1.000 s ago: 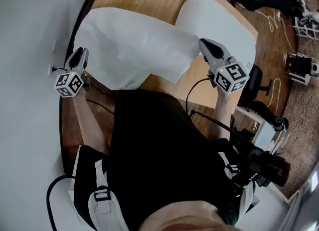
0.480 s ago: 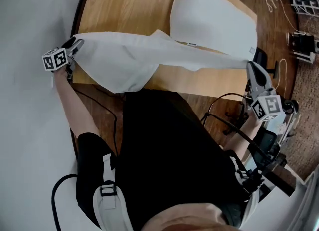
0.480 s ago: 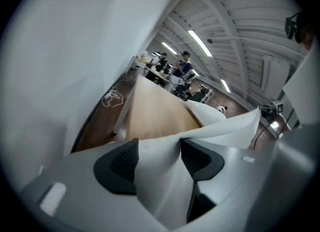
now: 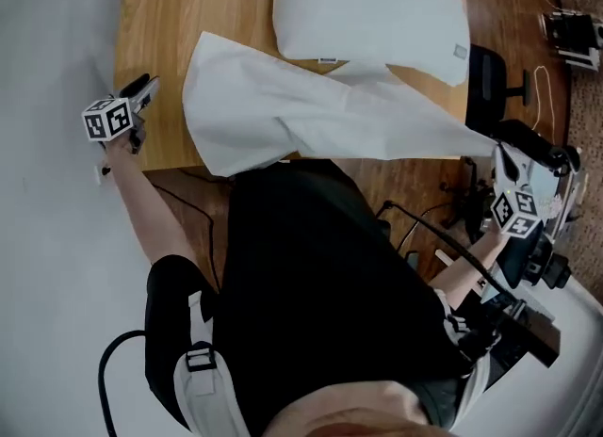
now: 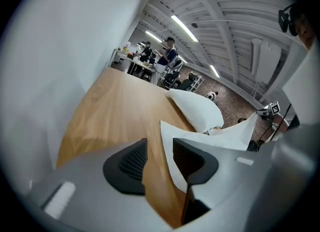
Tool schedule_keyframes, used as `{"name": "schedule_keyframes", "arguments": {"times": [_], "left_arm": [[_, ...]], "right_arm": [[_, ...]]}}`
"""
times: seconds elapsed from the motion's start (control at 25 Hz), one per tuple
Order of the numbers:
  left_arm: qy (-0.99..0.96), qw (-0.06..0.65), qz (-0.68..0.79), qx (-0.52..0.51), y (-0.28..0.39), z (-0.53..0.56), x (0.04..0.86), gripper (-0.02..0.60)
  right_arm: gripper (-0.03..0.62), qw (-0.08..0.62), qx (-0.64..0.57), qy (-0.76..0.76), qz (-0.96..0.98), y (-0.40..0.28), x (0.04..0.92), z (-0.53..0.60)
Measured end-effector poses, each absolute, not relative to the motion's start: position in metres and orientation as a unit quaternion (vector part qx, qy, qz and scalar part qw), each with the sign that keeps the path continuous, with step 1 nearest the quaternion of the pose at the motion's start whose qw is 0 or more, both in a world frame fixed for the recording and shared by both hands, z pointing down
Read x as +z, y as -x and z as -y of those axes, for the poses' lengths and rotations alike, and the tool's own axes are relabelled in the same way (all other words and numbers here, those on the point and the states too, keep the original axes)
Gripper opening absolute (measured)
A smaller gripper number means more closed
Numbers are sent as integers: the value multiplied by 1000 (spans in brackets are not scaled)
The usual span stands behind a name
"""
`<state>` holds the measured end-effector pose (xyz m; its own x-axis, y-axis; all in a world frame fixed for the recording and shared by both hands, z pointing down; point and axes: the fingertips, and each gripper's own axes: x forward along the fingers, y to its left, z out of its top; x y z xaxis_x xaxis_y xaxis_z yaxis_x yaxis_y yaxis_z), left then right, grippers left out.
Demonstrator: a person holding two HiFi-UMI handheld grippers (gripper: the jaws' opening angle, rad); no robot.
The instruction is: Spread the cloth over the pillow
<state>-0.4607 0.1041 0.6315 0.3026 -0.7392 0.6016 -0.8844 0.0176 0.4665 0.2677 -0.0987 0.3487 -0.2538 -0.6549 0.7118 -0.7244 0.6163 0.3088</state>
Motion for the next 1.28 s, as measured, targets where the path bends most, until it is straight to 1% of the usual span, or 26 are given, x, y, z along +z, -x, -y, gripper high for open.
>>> {"name": "schedule_keyframes", "arguments": {"times": [0.08,0.12,0.16,0.24,0.28,0.32,0.36,0.44,0.48,0.52,0.56,0.64,0.68,0.76,0.84,0.88,0.92,1.0,1.04,1.12,1.2,1.28], "left_arm": [[-700,400,576,134,435,-71,631,164],[-701,394,571,161,422,-51,632,173],[-702,392,566,185,407,-30,635,198],[-698,394,549,235,375,7,649,212],[-692,398,538,269,357,21,662,233],[-681,404,526,310,342,30,678,272],[-665,410,516,352,330,33,696,291],[-630,414,520,402,319,31,718,279],[-619,416,531,404,316,28,721,242],[-612,419,543,394,313,25,718,94],[-608,419,560,377,312,22,712,24],[-608,398,610,316,316,16,676,17],[-613,371,644,269,321,13,642,17],[-633,280,705,155,329,3,544,15],[-647,159,743,60,327,-15,439,15],[-647,108,754,29,323,-27,398,15],[-645,72,761,2,319,-42,369,15],[-648,22,760,-47,304,-72,317,15],[-654,-6,753,-71,295,-84,287,15],[-670,-65,728,-132,279,-105,231,15],[-687,-111,694,-184,271,-123,191,15],[-704,-149,664,-201,266,-134,164,15]], "right_arm": [[8,428,49,-419,800,-279,366,98],[8,426,52,-409,805,-285,376,100],[8,423,55,-399,812,-289,386,103],[8,414,57,-377,827,-294,402,109],[8,410,56,-365,834,-295,407,112],[8,407,53,-352,841,-296,411,116],[8,404,47,-337,849,-296,414,120],[8,399,36,-309,863,-297,420,125],[8,395,33,-299,868,-299,423,127],[8,390,31,-290,873,-302,425,131],[8,384,30,-284,878,-306,427,135],[8,372,30,-281,884,-315,426,141],[8,361,28,-290,886,-320,419,142],[8,312,10,-340,887,-333,382,142],[8,233,-21,-415,880,-354,327,145],[8,208,-31,-445,870,-367,310,149],[8,206,-34,-465,860,-379,304,152],[8,215,-34,-492,843,-400,298,154],[8,197,-42,-511,836,-410,280,149],[8,133,-83,-554,818,-430,219,134],[8,88,-129,-589,793,-447,164,115],[8,55,-165,-602,779,-449,126,95]]}}
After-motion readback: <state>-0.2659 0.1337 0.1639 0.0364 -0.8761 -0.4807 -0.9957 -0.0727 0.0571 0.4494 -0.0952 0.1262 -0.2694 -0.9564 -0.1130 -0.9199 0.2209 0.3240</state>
